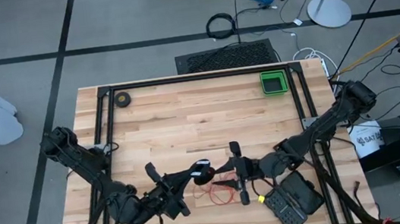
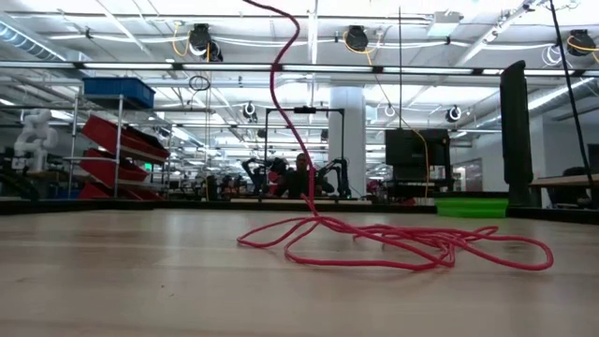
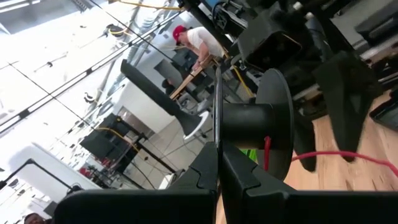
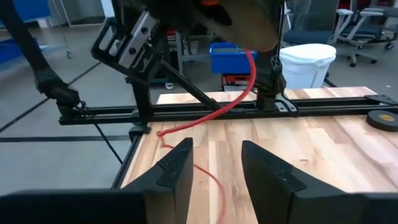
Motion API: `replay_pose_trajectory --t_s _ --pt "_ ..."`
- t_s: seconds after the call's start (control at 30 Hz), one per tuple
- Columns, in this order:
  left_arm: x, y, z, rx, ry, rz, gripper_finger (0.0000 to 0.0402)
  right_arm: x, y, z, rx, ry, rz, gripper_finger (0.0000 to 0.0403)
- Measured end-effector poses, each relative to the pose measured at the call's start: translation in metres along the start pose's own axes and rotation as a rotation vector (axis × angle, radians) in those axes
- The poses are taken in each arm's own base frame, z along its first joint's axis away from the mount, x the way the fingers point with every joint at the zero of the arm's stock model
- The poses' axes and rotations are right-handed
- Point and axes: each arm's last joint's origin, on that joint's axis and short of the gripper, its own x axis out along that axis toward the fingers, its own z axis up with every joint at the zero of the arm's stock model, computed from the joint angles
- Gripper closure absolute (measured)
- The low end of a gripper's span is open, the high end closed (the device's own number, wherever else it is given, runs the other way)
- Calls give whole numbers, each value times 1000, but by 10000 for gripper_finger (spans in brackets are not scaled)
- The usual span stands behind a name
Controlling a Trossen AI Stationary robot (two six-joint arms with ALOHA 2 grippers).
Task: Coil cords
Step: Coil the red wire into the spool
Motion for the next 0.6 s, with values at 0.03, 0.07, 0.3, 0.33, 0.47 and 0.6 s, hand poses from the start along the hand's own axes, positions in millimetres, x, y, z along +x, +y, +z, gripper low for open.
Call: replay_pose_trajectory --t_s 0.03,0.07,0.3,0.33,0.47,0.6 --pt "0 0 0 0 1 0 400 2 0 -1 -3 -4 -1 277" --pt "0 0 0 0 1 0 400 5 -1 -2 -1 -15 -1 277" --pt "0 0 0 0 1 0 400 10 -2 1 14 -40 109 277" --pt "0 0 0 0 1 0 400 10 -2 2 16 -45 113 277" --pt "0 0 0 -1 1 0 400 9 -2 3 21 -56 116 277" --pt "0 0 0 -3 1 0 400 9 -1 3 22 -60 116 277"
